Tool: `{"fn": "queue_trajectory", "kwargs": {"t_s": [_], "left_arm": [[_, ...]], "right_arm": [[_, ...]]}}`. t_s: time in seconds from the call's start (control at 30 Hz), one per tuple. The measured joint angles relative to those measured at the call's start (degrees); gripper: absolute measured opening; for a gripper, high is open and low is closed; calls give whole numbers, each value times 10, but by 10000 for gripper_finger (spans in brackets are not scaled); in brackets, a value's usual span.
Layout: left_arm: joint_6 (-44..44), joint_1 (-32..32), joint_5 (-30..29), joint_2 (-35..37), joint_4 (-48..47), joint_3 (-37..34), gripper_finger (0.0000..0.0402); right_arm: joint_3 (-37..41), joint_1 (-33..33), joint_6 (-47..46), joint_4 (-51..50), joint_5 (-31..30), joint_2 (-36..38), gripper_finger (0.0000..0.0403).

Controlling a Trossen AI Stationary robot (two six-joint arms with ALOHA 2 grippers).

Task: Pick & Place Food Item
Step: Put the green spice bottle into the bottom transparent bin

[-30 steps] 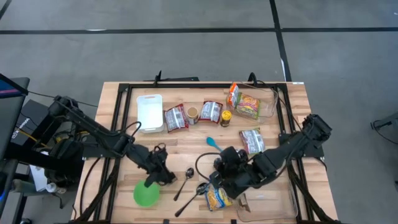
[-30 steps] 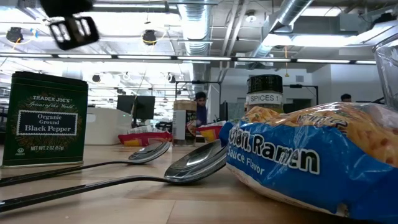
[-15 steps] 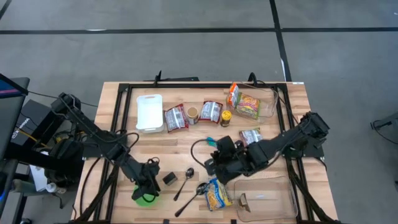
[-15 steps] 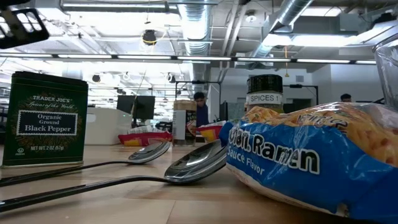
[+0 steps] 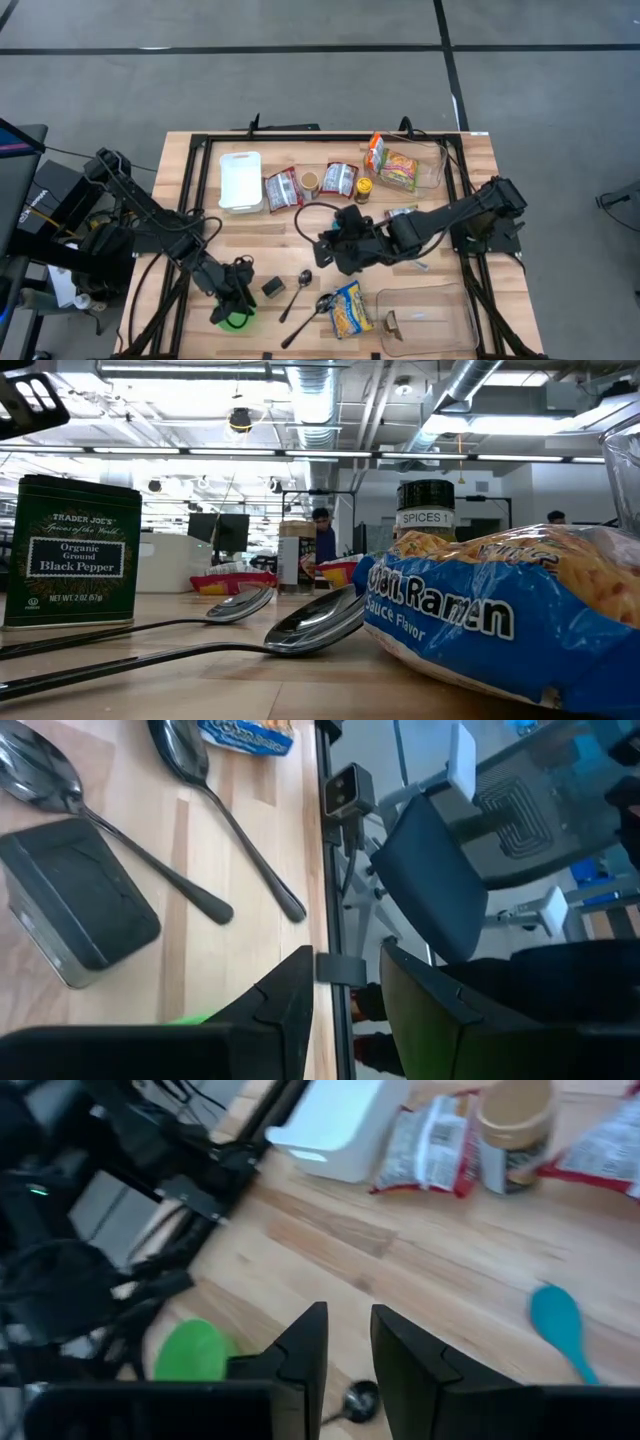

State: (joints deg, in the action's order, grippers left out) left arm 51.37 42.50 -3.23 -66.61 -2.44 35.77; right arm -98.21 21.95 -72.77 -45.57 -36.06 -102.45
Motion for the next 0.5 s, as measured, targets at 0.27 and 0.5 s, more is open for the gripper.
{"fn": "queue_trajectory", "kwargs": {"t_s": [0.27, 0.5], "left_arm": [[0, 0, -8, 0, 0, 0, 113], [0, 0, -49, 0, 1, 0, 113]], "right_arm": [[0, 0, 29, 49, 3, 0, 74], [0, -8, 29, 48, 18, 0, 74]]}}
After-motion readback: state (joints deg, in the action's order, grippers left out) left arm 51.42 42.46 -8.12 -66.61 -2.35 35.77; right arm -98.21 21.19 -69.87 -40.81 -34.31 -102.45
